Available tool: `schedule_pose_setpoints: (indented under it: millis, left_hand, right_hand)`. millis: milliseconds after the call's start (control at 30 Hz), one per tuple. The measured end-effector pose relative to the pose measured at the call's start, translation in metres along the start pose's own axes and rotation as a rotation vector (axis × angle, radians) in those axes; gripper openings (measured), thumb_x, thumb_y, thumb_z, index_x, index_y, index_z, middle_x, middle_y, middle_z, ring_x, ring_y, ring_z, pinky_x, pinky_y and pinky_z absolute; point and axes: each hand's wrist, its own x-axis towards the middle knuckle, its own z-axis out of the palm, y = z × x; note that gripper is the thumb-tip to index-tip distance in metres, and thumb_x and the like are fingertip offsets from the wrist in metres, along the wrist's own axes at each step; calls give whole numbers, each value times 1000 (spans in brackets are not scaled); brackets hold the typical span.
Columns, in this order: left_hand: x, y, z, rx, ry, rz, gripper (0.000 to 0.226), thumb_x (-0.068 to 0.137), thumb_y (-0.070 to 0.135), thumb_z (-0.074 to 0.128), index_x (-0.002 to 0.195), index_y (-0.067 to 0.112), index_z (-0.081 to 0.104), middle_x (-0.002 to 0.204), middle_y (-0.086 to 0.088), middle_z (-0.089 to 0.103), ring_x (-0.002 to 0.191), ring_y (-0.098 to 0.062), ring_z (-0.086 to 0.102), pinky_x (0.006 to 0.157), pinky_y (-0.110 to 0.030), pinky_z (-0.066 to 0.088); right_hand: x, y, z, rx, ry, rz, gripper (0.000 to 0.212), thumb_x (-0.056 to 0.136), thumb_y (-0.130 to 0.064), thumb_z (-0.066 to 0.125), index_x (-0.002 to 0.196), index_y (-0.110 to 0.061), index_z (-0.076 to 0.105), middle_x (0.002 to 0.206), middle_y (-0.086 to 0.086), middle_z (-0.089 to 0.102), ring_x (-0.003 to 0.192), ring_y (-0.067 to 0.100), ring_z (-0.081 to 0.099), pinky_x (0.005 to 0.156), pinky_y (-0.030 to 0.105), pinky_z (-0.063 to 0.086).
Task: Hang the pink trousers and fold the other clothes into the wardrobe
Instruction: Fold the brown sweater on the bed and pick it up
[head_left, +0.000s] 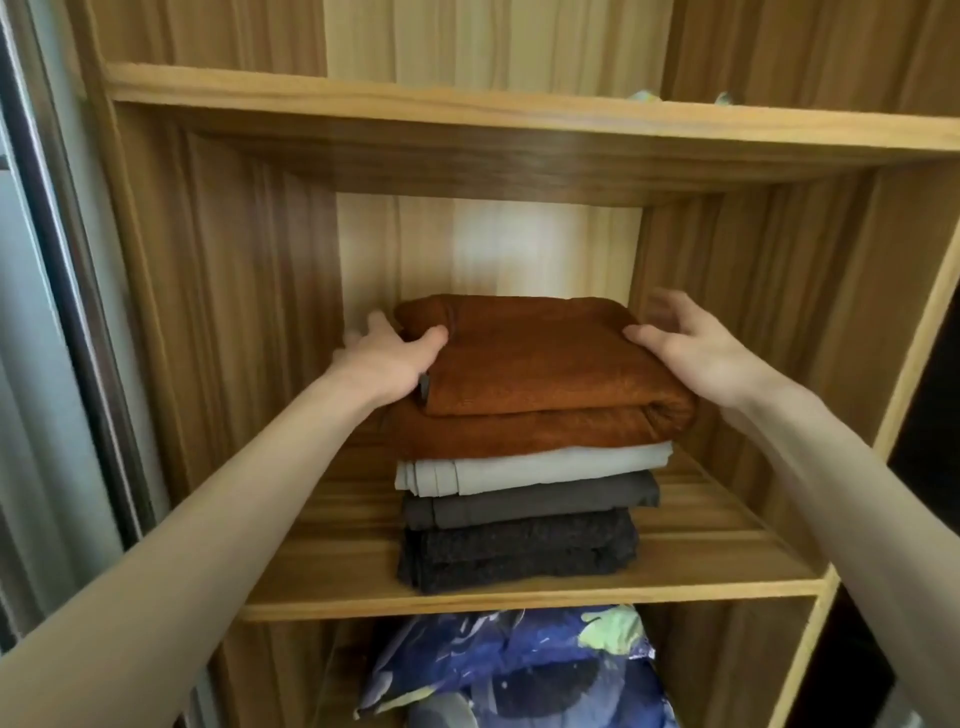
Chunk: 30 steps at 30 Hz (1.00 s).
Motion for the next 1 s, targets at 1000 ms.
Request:
schedule_pose_setpoints:
  millis: [1000]
  left_hand:
    - [-76,-35,19,261,389,733,44,110,48,41,146,27,56,144,15,55,135,0,46,116,-30,39]
  right_hand:
    - [-22,-12,45,-612,120,-662,60,107,-61,31,154,-27,45,152,-1,54,137,20,51,114,39,38]
